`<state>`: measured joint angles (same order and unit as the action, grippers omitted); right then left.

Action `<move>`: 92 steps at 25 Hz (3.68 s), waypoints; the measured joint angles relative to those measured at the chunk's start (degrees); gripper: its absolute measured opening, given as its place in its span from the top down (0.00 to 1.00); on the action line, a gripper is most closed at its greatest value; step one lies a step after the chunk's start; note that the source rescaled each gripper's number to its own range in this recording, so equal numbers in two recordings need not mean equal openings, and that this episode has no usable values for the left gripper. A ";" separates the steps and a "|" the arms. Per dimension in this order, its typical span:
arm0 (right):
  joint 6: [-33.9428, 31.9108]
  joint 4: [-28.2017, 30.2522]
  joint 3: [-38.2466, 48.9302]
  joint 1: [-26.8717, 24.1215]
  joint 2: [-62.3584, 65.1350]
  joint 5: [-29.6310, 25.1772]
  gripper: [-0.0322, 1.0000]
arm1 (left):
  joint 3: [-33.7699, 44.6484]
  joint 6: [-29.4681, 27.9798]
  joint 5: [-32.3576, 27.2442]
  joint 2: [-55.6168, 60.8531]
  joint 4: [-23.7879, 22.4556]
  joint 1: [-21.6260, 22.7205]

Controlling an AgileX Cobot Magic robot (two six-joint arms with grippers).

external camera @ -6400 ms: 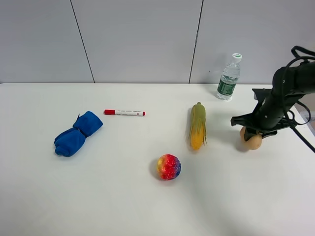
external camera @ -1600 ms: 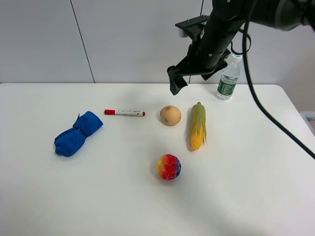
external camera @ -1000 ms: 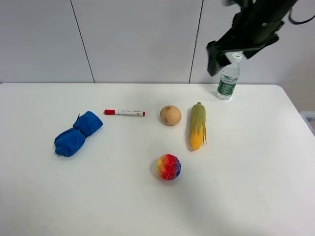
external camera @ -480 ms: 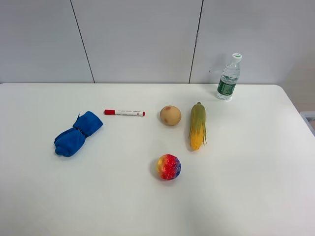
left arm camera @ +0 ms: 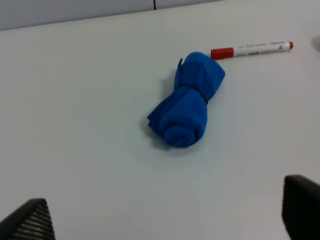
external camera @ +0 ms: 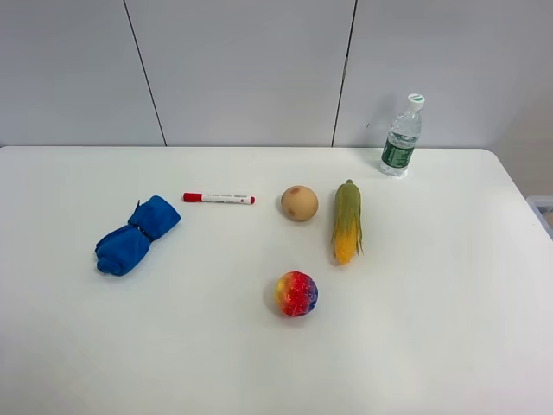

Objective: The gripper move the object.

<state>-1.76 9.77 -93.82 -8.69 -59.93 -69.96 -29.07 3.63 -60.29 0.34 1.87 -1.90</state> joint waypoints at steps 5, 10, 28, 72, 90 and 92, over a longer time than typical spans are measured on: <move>3.15 0.00 11.23 0.00 12.75 -0.12 0.00 | 0.00 0.00 0.00 0.00 0.00 0.00; 3.56 -0.05 24.28 0.00 24.71 -0.32 0.00 | 0.00 0.00 0.00 0.00 0.00 0.00; 0.42 -6.55 53.45 0.11 51.91 13.38 0.00 | 0.00 0.00 0.00 0.00 0.01 0.00; 1.76 -10.13 65.38 2.75 60.05 8.92 0.00 | 0.00 0.00 0.00 0.00 0.01 0.00; 1.76 -10.13 65.38 2.75 60.05 8.92 0.00 | 0.00 0.00 0.00 0.00 0.01 0.00; 1.76 -10.13 65.38 2.75 60.05 8.92 0.00 | 0.00 0.00 0.00 0.00 0.01 0.00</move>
<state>0.00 -0.36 -28.44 -5.94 0.12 -61.04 -29.07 3.63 -60.29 0.34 1.88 -1.90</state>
